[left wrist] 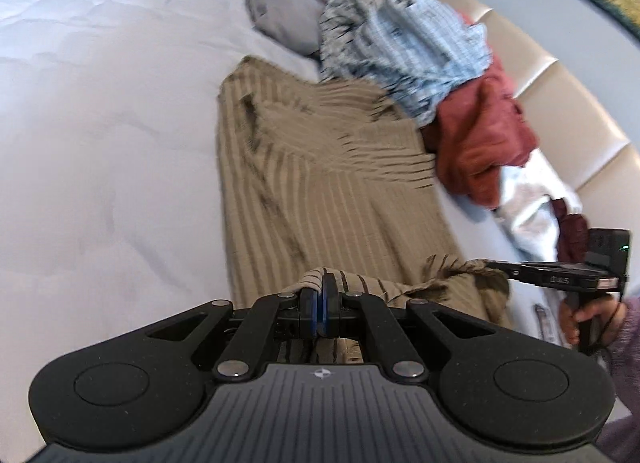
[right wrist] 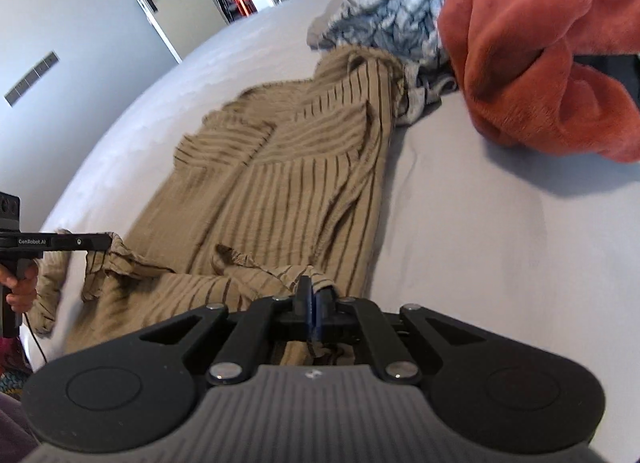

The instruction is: Fold clothes

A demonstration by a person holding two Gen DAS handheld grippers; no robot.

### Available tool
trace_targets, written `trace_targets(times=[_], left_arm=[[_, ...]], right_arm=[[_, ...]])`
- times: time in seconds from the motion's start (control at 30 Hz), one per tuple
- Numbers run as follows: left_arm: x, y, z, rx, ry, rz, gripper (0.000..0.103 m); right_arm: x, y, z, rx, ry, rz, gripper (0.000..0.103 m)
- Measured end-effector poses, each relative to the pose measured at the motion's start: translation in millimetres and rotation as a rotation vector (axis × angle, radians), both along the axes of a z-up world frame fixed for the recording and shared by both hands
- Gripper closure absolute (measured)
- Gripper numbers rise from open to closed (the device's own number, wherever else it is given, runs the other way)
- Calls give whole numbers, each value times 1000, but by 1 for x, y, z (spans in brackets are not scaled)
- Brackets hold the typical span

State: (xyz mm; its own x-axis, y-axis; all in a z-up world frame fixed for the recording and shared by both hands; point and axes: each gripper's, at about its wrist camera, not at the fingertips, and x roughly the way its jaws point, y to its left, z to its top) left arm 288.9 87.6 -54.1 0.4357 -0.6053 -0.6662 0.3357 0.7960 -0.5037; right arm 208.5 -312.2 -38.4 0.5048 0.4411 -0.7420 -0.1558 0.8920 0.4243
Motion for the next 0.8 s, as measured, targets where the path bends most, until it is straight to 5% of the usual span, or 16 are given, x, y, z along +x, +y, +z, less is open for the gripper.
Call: trace_targets(times=[0.1,0.13,0.17,0.23,0.57,0.8], left_arm=[[-2,-3,-5,28,4,4,99],[-4,-4,-6,38,3,2,88],[-8,-4,-2,42,-12,6,68],[-16,-5,5,51,-44,15,45],[-89,9,41,81,-123,59,44],[-150,22,24,137,-94,56,44]], right_arm=[[6,6,-9,-21,40,-1,95],[7,6,-9,-21,45,-2,90],[5,5,-7,-19,43,-4,71],[-2,5,0,-13,28,-15,42],[-70,14,47,-50,-78,-27,41],[-137,19,33,-53,-55,-40,41]])
